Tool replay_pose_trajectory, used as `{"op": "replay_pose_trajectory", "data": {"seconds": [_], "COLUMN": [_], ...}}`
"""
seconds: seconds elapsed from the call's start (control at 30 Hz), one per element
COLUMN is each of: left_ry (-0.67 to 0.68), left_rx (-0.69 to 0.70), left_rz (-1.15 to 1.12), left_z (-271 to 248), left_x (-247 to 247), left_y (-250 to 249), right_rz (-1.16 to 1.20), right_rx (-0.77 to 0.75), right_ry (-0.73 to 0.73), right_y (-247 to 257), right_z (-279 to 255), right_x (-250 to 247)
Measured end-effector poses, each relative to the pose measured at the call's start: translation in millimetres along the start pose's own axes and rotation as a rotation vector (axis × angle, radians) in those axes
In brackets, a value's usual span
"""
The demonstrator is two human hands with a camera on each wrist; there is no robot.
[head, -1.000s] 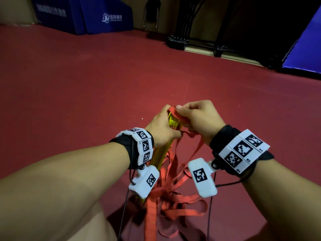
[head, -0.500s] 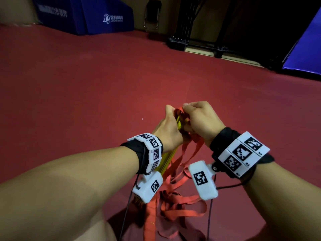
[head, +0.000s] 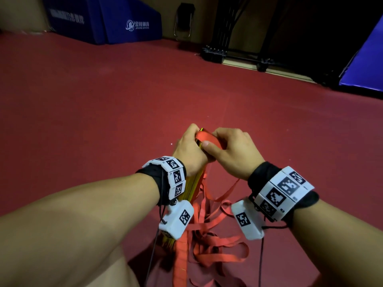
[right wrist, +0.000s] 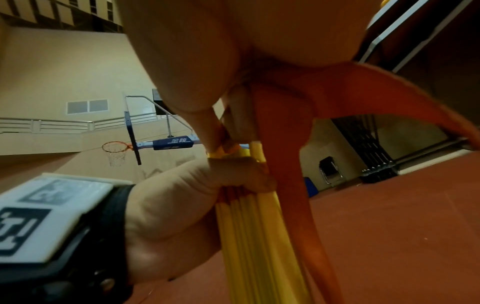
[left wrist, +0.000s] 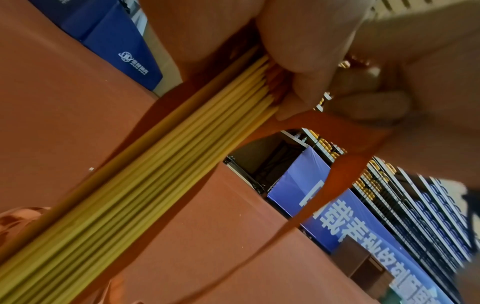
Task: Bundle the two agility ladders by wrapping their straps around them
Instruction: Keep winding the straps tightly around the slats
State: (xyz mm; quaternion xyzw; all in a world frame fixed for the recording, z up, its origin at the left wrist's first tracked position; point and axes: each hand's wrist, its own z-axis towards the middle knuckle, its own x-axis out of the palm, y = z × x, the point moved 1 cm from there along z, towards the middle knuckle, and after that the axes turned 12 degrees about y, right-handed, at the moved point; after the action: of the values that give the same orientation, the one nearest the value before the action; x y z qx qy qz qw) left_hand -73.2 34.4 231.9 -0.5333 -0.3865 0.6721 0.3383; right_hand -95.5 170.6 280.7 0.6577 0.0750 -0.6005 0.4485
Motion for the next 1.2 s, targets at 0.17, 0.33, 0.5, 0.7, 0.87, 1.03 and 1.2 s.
{"op": "replay_pose_trajectory", "data": {"seconds": [0.17, 0.33, 0.5, 0.7, 0.87, 1.03, 1.2], "left_ry": [-0.012, -0.029, 0.072, 0.253, 0.330, 0.373, 0.364], "left_rx": [-0.005, -0.010, 0.011, 0.077, 0.090, 0.044, 0.050], "left_rz": [-0.070, -0.160, -0.322, -0.626, -0.787, -0.884, -0.950], "left_z": [2, 7, 7, -3, -12, -12, -14], "left_x": [-4, -16, -19, -23, -25, -22, -24], "left_y": [4, 3, -1, -19, -31, -29, -28], "right_rz": [0.235, 0.276, 0.350, 0.609, 0.896, 0.920, 0.908], "right_rx": [0.078, 0.064, 0.040, -0.162, -0.253, -0.256, -0.291], "right_ry": [0.011, 0.056, 0.122, 0.099, 0.242, 0.232, 0.296], "right_y": [-12, -18, -22, -17, -10, -2, 3], "right_z": [3, 2, 4, 5, 2, -1, -2], "right_x": [3, 3, 2, -3, -10, -13, -17]}}
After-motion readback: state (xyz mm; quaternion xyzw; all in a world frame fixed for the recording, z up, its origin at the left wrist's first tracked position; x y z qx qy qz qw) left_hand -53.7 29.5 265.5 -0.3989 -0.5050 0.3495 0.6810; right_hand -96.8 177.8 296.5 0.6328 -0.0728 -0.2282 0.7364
